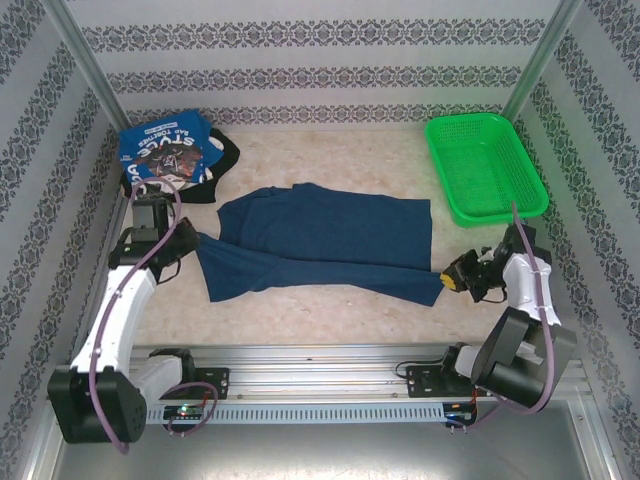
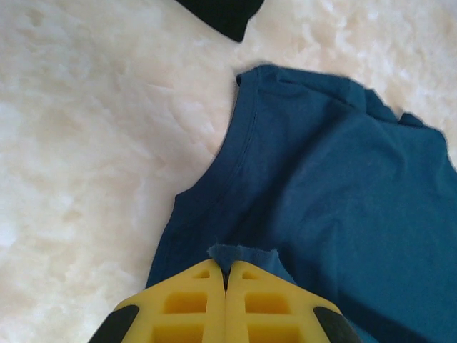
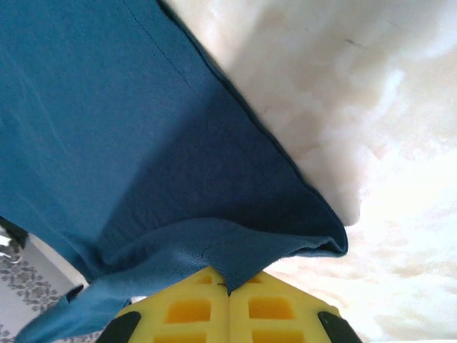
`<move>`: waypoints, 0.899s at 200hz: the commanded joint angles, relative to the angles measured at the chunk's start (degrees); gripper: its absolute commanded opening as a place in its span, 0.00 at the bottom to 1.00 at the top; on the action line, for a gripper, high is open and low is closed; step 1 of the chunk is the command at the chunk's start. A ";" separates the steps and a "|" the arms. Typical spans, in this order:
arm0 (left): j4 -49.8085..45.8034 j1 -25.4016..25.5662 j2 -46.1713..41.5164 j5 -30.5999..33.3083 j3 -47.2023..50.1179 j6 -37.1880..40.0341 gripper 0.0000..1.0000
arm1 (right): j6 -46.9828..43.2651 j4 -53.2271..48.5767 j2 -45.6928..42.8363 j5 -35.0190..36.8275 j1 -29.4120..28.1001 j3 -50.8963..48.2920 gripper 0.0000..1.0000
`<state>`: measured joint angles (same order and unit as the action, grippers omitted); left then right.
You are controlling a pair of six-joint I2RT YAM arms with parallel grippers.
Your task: Fold and stack the t-shirts
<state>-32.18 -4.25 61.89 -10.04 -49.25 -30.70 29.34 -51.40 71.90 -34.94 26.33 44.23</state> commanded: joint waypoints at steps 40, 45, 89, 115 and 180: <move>4.97 1.26 7.31 0.62 -5.48 7.64 0.00 | -2.93 0.97 6.53 4.44 -5.36 6.14 0.00; 4.81 1.26 7.57 0.92 -5.74 7.96 0.00 | -3.04 0.81 6.92 4.36 -5.66 6.49 0.00; 4.35 1.18 7.19 3.27 -8.45 9.92 0.00 | -4.46 -0.46 9.60 5.14 -7.24 9.09 0.00; 3.98 1.18 8.97 2.95 -10.85 12.13 0.00 | -4.93 -0.47 11.52 5.23 -8.50 9.97 0.00; 4.08 0.83 12.81 4.77 -12.78 16.68 0.00 | -5.47 0.65 15.76 5.61 -11.43 9.98 0.00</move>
<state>-29.10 -3.70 73.45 -7.38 -60.10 -17.87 25.21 -50.50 86.28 -30.81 15.51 53.36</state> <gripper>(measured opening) 0.050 0.064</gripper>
